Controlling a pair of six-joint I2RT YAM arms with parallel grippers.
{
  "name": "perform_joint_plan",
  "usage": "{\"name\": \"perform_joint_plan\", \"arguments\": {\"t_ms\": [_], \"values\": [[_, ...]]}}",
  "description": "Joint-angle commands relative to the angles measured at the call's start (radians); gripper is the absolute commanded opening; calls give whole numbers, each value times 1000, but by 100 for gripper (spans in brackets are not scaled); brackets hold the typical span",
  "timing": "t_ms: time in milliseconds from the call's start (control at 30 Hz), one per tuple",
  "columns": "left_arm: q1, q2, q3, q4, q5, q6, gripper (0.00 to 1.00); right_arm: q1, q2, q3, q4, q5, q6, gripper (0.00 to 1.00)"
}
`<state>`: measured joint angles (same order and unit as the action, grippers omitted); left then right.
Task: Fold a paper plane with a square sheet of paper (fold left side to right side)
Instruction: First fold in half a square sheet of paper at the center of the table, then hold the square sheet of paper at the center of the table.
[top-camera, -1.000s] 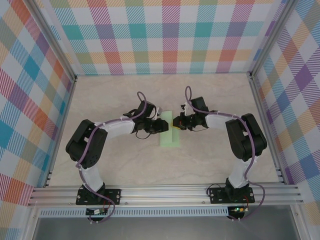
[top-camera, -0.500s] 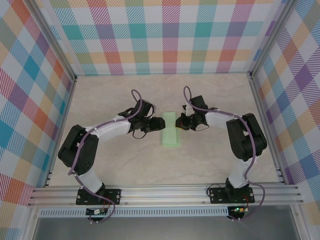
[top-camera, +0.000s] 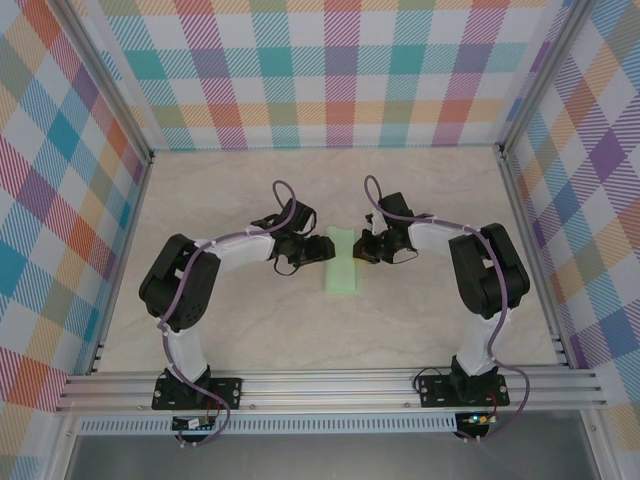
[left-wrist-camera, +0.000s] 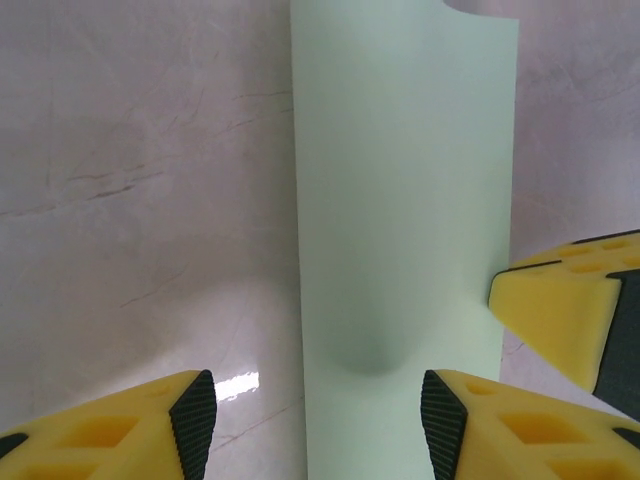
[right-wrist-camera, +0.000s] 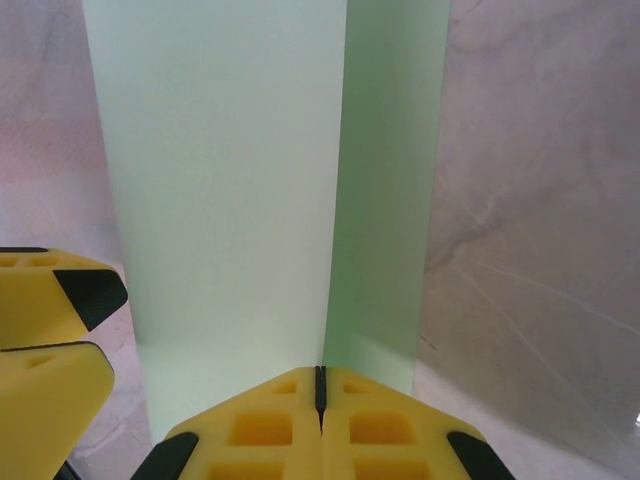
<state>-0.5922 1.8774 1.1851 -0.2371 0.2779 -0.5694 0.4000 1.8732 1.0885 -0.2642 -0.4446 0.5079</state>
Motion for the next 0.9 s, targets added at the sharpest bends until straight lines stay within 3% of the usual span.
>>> {"name": "perform_joint_plan", "arguments": {"t_ms": [0,433,633,867], "values": [[-21,31,42,-30,12,-12,58,7,17,24,-32,7,-24,5],[-44,106,103,-95,0,0,54,7,19,31,-43,24,-31,10],[-44,118,105,-106,-6,0,53,5,-30,53,-72,42,-44,26],[-46,124,107,-106,-7,-8,54,2,-145,40,-168,196,-93,41]]}}
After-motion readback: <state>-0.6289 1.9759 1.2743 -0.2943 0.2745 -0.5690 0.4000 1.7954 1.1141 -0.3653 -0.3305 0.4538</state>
